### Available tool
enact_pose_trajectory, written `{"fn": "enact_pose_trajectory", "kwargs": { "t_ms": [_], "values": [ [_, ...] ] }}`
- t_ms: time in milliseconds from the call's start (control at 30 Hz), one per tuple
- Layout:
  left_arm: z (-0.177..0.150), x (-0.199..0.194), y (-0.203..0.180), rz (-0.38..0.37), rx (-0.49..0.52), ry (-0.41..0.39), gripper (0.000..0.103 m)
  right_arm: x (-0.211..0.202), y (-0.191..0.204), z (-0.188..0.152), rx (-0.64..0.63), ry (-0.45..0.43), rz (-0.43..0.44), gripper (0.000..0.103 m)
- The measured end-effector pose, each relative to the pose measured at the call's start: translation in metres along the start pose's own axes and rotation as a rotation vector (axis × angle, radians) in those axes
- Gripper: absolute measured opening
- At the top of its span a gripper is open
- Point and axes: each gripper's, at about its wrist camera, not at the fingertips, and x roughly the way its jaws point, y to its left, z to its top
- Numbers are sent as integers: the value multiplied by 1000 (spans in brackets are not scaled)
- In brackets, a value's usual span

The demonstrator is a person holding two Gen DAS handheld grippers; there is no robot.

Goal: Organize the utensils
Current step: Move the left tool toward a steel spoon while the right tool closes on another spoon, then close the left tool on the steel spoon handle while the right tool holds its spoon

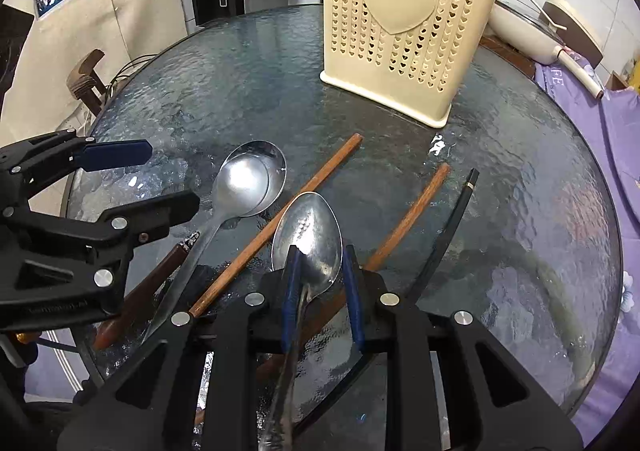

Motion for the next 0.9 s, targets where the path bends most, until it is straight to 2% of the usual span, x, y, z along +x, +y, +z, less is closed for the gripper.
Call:
{"fn": "enact_pose_trajectory", "kwargs": {
  "t_ms": [100, 200, 233, 533, 767, 900],
  "values": [
    [0, -1, 2, 2, -5, -1, 64, -7, 3, -1, -1, -14, -4, 26],
    [-1, -3, 7, 7, -18, -2, 64, -13, 10, -2, -26, -28, -7, 50],
    [-1, -3, 8, 9, -22, -3, 64, -14, 14, -2, -44, -29, -12, 51],
    [-3, -8, 19, 17, -42, -9, 65, -1, 21, 1, -124, 18, -30, 50],
    [-5, -7, 24, 9, -52, -3, 65, 12, 13, 14, -104, 52, 56, 50],
    [-5, -5, 24, 7, -56, 3, 65, 12, 12, 13, -69, 50, 86, 40]
  ]
}}
